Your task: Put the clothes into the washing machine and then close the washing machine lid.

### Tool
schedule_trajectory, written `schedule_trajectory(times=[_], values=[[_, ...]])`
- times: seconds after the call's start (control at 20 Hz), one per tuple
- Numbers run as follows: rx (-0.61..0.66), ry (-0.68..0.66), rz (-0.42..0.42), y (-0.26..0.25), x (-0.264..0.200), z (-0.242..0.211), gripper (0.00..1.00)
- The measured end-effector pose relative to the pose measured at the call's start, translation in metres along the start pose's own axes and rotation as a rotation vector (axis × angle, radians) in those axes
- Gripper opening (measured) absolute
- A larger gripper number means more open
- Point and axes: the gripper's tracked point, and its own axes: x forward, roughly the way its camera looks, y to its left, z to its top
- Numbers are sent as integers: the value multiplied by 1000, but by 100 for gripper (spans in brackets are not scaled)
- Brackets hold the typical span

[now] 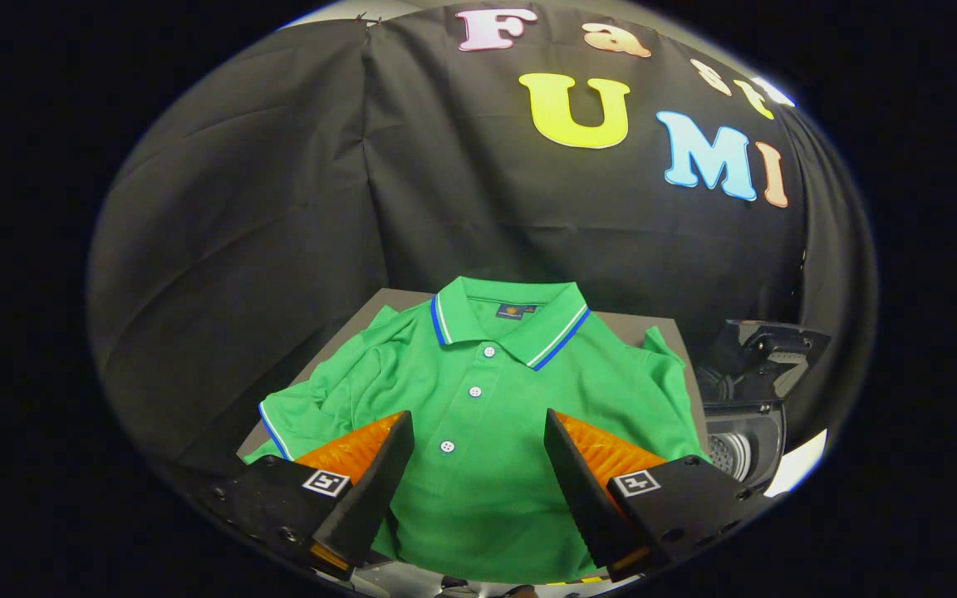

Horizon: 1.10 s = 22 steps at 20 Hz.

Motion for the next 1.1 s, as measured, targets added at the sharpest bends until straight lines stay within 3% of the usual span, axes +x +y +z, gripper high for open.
schedule_trajectory(times=[0.2, 0.45, 0.55, 0.65, 0.85, 0.9, 1.1], values=[[-20, 93, -33, 0, 14, -19, 99], [-37, 73, -32, 3, 17, -16, 100], [-67, 68, 16, 13, 21, -14, 89], [-58, 68, 21, 15, 15, -16, 50], [-3, 109, -8, 12, 12, -13, 49], [13, 106, -3, 12, 20, -13, 2], [-8, 93, 28, 15, 12, -14, 2]])
